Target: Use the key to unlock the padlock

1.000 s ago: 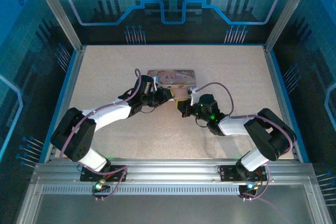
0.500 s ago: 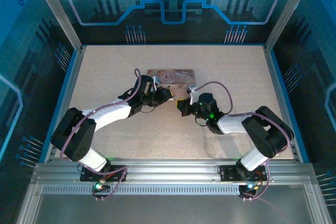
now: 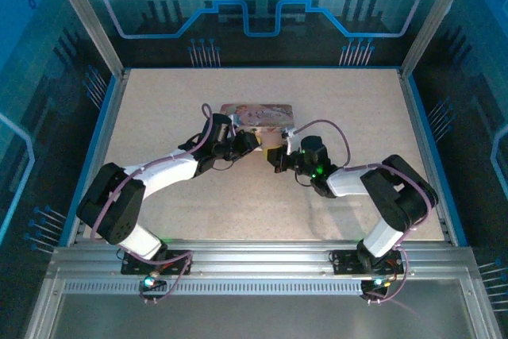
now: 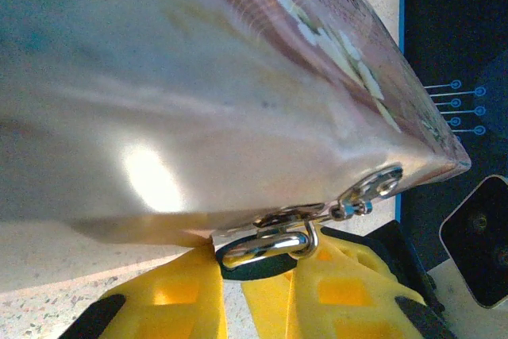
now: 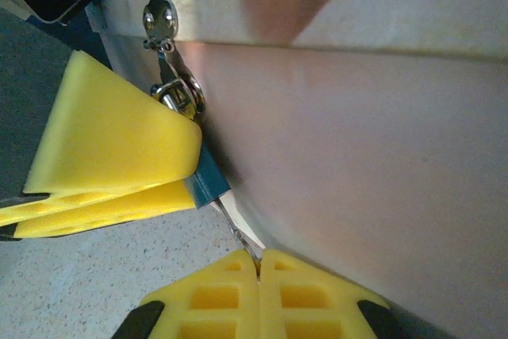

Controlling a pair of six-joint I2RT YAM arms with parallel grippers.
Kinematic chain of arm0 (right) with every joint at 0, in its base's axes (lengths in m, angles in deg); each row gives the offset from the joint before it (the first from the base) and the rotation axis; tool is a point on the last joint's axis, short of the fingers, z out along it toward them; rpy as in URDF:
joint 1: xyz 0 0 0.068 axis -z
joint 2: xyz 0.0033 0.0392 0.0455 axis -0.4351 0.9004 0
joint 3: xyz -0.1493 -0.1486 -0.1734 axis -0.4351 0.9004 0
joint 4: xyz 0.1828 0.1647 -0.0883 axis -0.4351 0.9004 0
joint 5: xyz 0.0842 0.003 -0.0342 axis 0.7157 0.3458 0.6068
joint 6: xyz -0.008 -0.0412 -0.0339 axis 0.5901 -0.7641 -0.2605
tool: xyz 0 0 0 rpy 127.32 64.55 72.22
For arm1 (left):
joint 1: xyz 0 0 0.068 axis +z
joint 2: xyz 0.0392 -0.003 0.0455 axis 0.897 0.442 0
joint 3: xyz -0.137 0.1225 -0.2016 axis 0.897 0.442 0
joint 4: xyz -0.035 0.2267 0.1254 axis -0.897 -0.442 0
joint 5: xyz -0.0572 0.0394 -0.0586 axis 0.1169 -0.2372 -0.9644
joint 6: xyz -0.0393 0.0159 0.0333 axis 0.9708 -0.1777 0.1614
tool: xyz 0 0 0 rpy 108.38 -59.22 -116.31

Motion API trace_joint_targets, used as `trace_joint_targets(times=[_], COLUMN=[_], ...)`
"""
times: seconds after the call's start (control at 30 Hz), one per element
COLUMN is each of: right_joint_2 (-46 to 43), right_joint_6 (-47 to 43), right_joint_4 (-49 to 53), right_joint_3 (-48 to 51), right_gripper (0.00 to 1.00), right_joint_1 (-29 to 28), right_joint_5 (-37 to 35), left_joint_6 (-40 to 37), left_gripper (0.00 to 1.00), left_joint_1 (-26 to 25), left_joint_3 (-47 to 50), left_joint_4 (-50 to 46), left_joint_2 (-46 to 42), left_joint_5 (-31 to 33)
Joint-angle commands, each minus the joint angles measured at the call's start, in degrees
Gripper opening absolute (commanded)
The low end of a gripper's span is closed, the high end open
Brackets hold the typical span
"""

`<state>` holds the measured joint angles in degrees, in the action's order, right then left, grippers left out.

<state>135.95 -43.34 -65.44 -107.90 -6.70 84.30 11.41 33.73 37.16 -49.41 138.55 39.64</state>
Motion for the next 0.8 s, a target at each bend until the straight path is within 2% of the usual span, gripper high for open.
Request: trace_joint_targets(times=[0.0, 0.77], right_joint_2=[1.38, 1.99], right_joint_6=[-0.54, -0.5], right_joint_4=[-2.96, -4.18], right_joint_3=[-2.29, -5.3], right_gripper=[0.0, 0.0], right_joint_1=[1.14, 1.38], right_joint_5=[-1.73, -0.97], left_joint_6=[-0.14, -0.01], left_gripper=[0.12, 0.12], left_joint_1=[-0.97, -1.21], left_joint_3=[-2.38, -1.85], left_joint_4=[3.77, 4.31], left_joint_2=[-1.82, -0.54], left_joint_5=[-4.35, -4.54])
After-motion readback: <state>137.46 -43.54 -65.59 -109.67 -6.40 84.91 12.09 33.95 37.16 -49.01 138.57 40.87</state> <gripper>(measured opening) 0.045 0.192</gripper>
